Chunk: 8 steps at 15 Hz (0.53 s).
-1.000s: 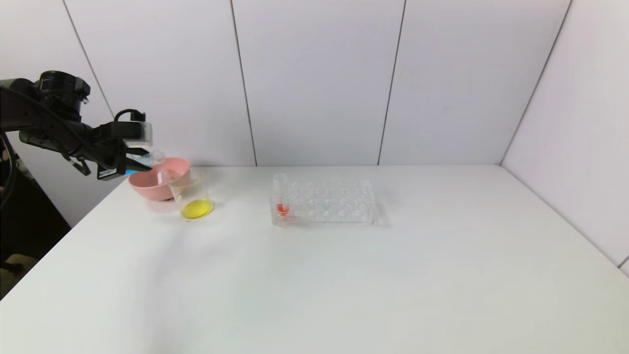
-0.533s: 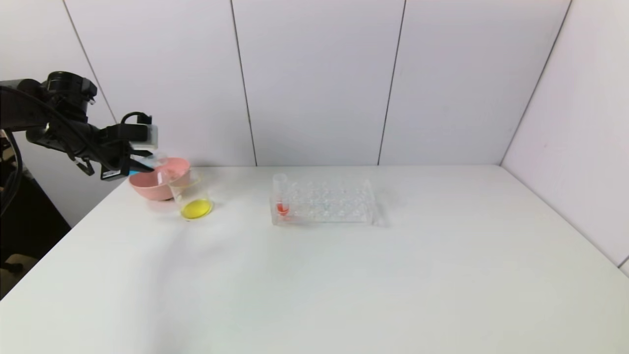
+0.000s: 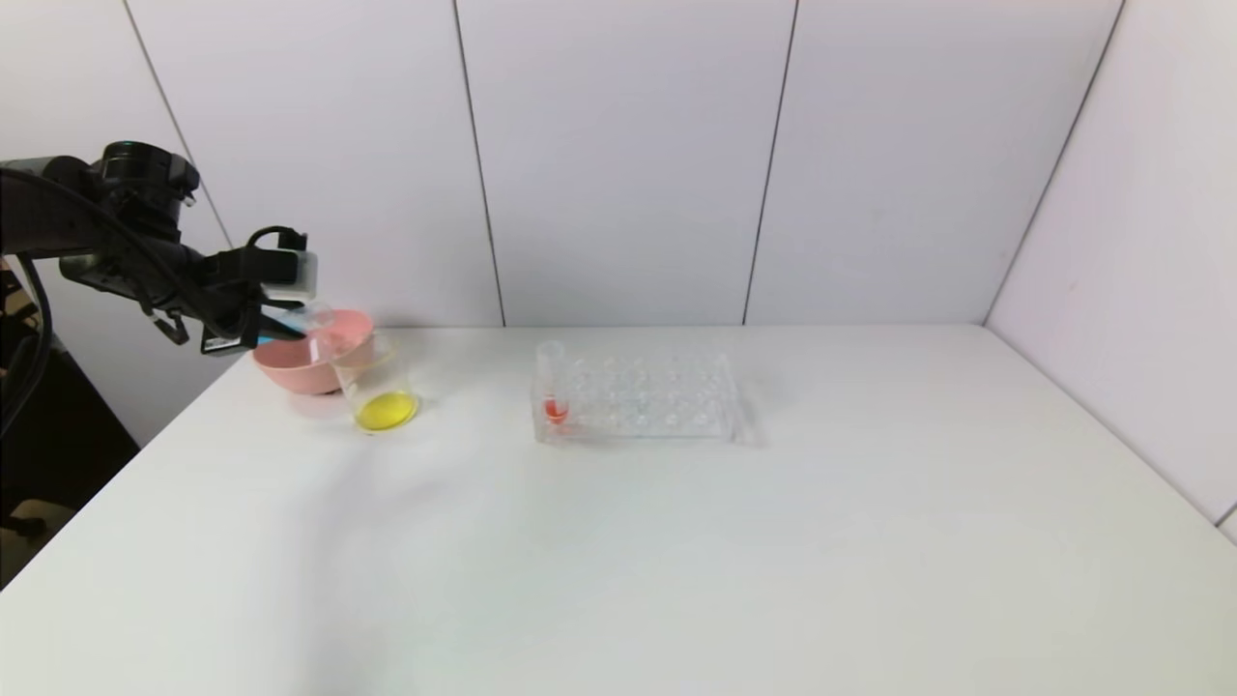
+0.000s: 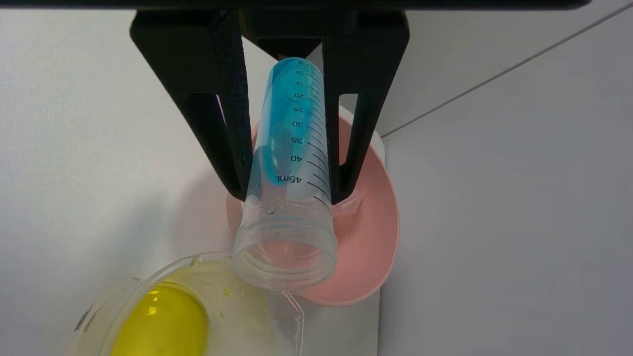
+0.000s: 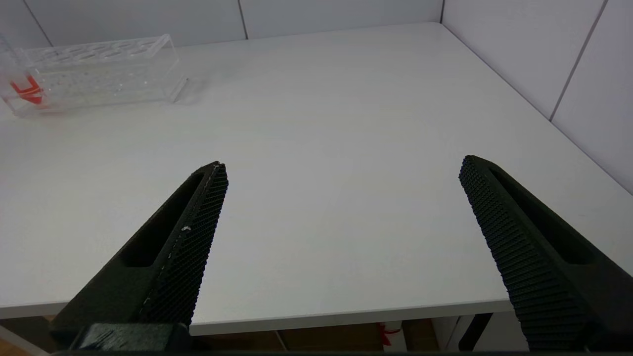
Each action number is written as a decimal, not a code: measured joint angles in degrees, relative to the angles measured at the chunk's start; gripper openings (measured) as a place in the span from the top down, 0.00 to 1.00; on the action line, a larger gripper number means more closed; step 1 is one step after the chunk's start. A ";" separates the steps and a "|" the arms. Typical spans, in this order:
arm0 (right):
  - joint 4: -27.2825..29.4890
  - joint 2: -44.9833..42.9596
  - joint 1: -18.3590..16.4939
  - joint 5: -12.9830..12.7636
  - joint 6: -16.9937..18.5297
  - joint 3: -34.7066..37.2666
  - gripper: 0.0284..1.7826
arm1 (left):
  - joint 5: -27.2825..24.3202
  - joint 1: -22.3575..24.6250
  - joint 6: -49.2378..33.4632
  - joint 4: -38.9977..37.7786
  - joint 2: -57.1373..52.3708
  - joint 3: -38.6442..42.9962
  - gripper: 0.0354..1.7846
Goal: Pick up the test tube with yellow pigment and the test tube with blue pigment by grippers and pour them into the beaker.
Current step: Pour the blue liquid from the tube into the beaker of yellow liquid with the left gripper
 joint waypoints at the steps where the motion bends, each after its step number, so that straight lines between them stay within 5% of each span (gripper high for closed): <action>1: 0.00 0.00 -0.02 0.00 0.00 0.00 0.04 | 0.26 -0.04 0.33 0.06 0.01 0.01 0.77; 8: 0.00 0.00 0.00 0.00 0.00 0.00 0.04 | 2.90 -1.06 2.89 0.09 0.00 0.01 0.77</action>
